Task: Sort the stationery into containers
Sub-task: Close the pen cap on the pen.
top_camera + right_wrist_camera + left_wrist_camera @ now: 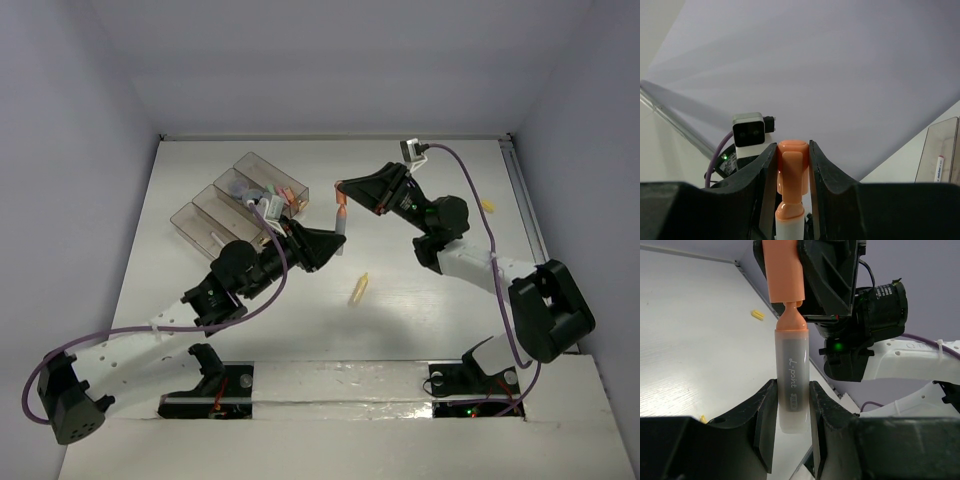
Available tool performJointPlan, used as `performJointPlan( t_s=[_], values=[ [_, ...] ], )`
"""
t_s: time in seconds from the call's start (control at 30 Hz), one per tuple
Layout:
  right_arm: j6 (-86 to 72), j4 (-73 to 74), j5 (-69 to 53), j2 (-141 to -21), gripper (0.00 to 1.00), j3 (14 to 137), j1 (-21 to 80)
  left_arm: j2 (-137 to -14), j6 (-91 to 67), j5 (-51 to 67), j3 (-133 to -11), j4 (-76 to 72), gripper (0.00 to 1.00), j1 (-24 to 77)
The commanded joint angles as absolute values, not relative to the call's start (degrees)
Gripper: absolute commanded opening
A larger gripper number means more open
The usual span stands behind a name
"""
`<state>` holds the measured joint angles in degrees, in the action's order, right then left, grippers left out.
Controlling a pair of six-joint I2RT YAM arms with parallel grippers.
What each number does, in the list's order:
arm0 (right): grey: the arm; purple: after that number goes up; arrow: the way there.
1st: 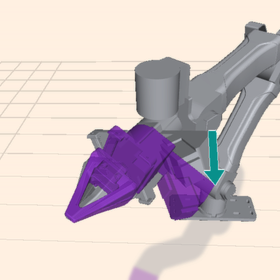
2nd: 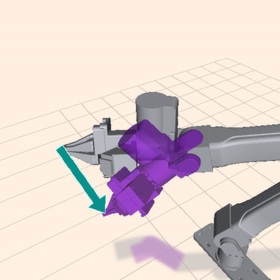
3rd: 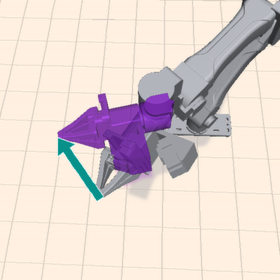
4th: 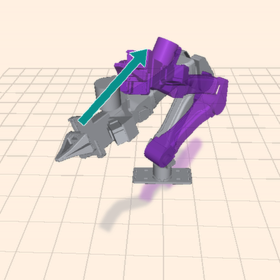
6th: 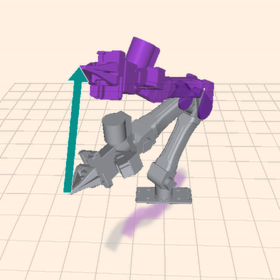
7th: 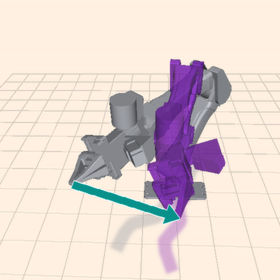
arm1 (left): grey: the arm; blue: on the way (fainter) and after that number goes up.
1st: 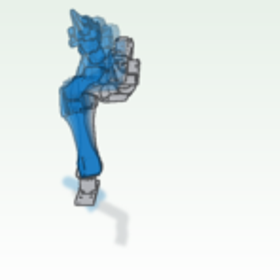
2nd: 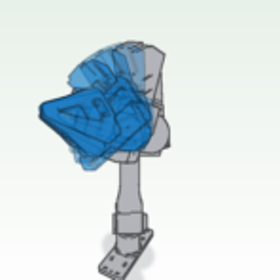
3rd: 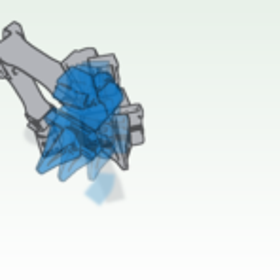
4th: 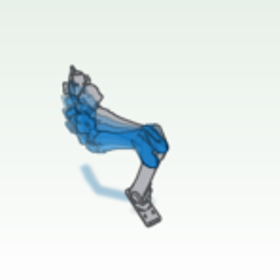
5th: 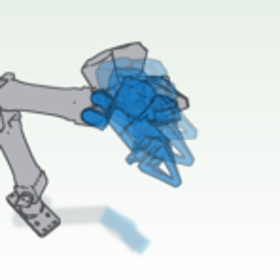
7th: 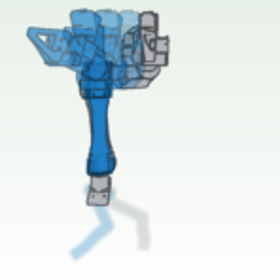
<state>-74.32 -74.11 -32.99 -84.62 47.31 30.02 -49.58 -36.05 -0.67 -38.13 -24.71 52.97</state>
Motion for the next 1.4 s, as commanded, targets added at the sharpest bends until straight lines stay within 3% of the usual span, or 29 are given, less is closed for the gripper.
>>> performJointPlan(
  t_s=[0.0,1.37],
  values=[
    [-72.42,-98.26,-34.54,-83.23,0.14,47.11,30.32,-47.73,-36.3,-0.35,-39.64,-31.55,0.0,52.47],
    [-69.26,-98.35,-33.48,-79.1,0.14,49.04,34.89,-46.06,-36.12,-1.4,-36.3,-50.45,0.0,52.47]
  ],
)
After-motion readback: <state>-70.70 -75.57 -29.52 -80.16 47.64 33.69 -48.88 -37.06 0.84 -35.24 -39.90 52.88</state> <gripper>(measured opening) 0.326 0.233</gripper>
